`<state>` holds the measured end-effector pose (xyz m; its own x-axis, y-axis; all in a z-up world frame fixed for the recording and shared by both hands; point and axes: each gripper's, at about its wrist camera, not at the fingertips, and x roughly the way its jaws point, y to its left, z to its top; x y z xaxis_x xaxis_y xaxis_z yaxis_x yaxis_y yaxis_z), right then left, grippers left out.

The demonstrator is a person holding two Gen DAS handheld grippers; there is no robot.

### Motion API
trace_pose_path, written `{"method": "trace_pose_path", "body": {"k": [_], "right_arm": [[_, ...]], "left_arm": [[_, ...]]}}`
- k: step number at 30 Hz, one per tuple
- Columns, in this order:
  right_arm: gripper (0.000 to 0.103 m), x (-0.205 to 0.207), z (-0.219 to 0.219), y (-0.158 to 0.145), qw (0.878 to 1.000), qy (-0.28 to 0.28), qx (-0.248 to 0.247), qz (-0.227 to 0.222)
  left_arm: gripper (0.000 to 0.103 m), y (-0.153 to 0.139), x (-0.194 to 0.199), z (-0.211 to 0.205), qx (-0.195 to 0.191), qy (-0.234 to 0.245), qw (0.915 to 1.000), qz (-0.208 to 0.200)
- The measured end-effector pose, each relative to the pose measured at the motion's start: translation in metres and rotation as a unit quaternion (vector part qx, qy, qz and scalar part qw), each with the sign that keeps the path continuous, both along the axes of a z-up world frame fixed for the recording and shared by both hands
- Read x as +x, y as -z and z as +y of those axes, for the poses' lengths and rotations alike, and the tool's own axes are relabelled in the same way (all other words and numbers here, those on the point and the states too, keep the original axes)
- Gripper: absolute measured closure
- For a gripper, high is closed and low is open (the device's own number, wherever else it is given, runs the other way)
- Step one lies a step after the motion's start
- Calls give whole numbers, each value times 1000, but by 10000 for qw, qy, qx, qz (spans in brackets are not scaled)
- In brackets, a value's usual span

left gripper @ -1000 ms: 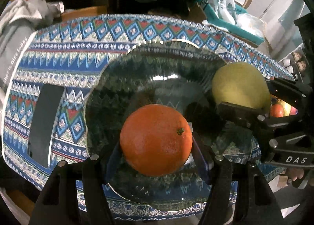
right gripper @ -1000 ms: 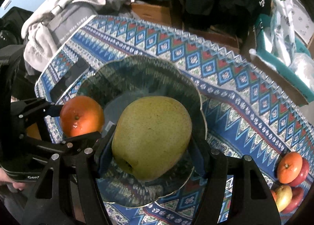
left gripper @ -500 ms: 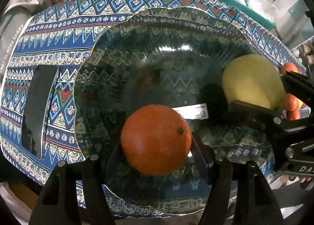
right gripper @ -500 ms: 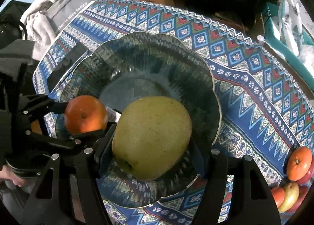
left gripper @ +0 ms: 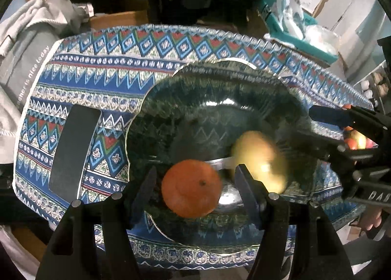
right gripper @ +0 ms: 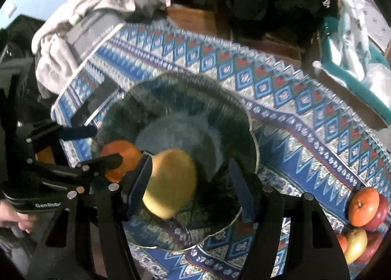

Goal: Organize fruits
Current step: 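Lower the orange into the bowl and open the left tool while the right tool releases the pear, then withdraw both tools from the bowl back toward the fruit cluster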

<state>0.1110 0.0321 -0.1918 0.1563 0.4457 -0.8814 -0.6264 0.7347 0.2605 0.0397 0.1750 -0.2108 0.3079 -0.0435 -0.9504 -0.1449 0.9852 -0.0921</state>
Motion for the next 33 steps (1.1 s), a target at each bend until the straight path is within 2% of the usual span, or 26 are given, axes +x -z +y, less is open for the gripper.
{"method": "trace_pose_path", "body": {"k": [15, 19, 28, 33], "right_arm": [[36, -15, -41, -91, 9925, 478, 51, -1126], [36, -18, -54, -113, 9895, 623, 188, -1293], [33, -26, -85, -141, 9838, 834, 328, -1551], [27, -34, -99, -151, 9809, 905, 350, -1684]], "left_arm": [[31, -76, -9, -23, -79, 196, 9957, -898], [25, -97, -12, -33, -53, 276, 9929, -1157], [23, -124, -16, -52, -39, 400, 9887, -1444], [22, -134, -18, -63, -8, 476, 9869, -1542]]}}
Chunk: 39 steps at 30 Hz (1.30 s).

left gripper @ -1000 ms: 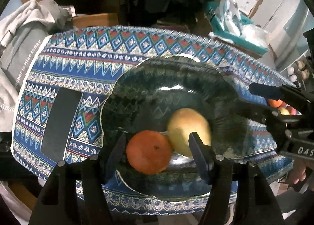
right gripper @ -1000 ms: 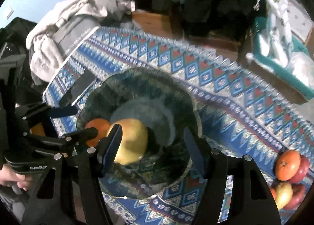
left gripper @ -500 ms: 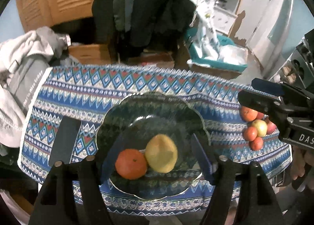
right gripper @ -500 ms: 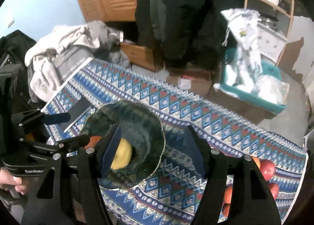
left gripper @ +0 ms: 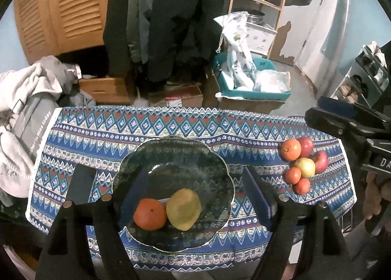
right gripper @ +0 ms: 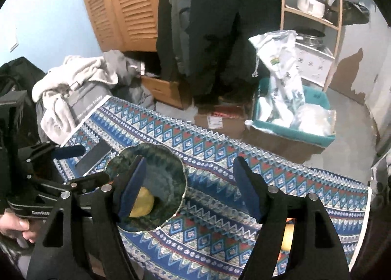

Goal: Organize fruits
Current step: 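Withdraw both tools from the bowl back toward the fruit cluster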

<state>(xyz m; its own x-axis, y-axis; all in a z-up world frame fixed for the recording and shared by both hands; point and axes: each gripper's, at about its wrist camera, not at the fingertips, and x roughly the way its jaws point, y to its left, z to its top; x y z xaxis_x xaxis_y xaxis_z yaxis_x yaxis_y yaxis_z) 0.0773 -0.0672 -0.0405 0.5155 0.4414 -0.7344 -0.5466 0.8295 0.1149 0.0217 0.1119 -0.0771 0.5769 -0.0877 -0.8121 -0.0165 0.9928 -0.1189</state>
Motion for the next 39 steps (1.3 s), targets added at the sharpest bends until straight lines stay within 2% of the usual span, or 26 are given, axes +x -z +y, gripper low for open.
{"method": "trace_pose_path", "body": {"k": [4, 8, 22, 39], "right_arm": [[23, -8, -10, -9, 9999, -3, 30, -127], [16, -15, -21, -19, 9995, 48, 66, -307], [15, -24, -52, -28, 9989, 173, 122, -429], [15, -25, -99, -24, 9976, 511, 59, -465]], "left_arm": [[21, -7, -1, -9, 60, 58, 9999, -60], [16, -14, -2, -18, 116, 120, 9997, -167], [14, -34, -3, -50, 194, 373, 9984, -383], [14, -38, 9, -99, 228, 764, 9963, -318]]}}
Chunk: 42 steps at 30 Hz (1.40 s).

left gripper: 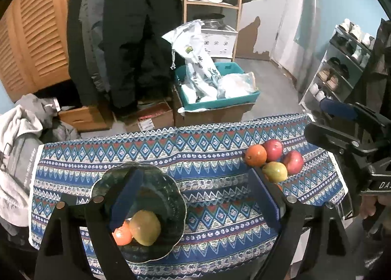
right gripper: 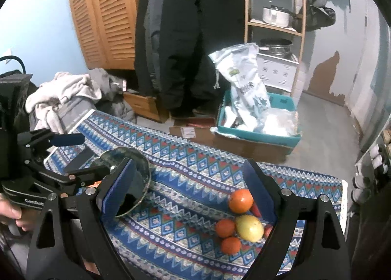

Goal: Organize fruits
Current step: 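Withdraw both tools from the bowl back toward the fruit cluster, then grasp an orange with the left tool while the right tool grasps a red apple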

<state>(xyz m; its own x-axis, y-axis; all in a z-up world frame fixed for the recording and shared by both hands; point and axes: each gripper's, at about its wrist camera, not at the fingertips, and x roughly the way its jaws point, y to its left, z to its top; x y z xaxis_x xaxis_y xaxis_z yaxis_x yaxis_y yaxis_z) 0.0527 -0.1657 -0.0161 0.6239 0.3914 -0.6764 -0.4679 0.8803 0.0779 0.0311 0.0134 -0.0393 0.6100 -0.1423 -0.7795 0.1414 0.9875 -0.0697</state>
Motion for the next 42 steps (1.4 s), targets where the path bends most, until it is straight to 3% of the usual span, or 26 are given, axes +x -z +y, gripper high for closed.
{"method": "trace_pose_path", "body": {"k": [17, 29, 42], "right_arm": [[15, 15, -82, 16, 9972, 680, -136, 291], [15, 22, -120, 27, 9936, 1034, -154, 419], [15, 35, -149, 58, 9867, 1399, -301, 765]], "left_arm": [[14, 17, 24, -52, -22, 317, 9988, 380], [14, 24, 38, -95, 85, 629, 9972, 407], [14, 54, 62, -108, 50, 710, 9949, 708]]}}
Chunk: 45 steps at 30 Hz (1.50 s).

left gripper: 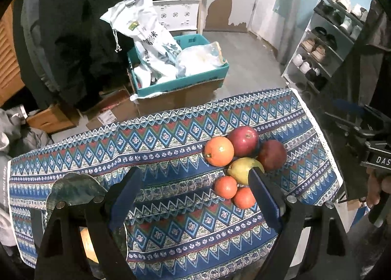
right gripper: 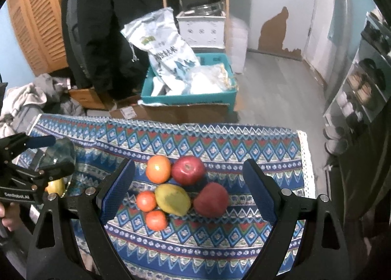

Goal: Organize fruits
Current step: 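Grasp an orange with the left tool while the right tool grasps a red apple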

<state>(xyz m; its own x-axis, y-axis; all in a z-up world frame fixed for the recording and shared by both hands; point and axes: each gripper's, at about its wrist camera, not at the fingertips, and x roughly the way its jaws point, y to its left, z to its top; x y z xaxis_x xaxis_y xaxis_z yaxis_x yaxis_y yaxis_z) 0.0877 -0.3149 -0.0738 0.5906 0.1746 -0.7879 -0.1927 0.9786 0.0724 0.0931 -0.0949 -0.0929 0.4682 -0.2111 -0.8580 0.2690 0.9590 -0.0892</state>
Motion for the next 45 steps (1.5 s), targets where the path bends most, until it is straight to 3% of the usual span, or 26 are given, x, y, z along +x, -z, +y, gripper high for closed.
{"method": "trace_pose_path", "body": {"k": [13, 39, 45], "right_arm": [[15, 14, -20, 48, 9978, 266, -156, 581], [15, 52, -38, 156, 9824, 735, -255, 1699], [15, 55, -42, 169, 9798, 784, 192, 1829]], "left_arm": [[14, 37, 23, -13, -50, 151, 9993, 344], [14, 111, 74, -48, 218, 242, 9953, 917], [14, 126, 85, -53, -40, 172, 9925, 1206]]}}
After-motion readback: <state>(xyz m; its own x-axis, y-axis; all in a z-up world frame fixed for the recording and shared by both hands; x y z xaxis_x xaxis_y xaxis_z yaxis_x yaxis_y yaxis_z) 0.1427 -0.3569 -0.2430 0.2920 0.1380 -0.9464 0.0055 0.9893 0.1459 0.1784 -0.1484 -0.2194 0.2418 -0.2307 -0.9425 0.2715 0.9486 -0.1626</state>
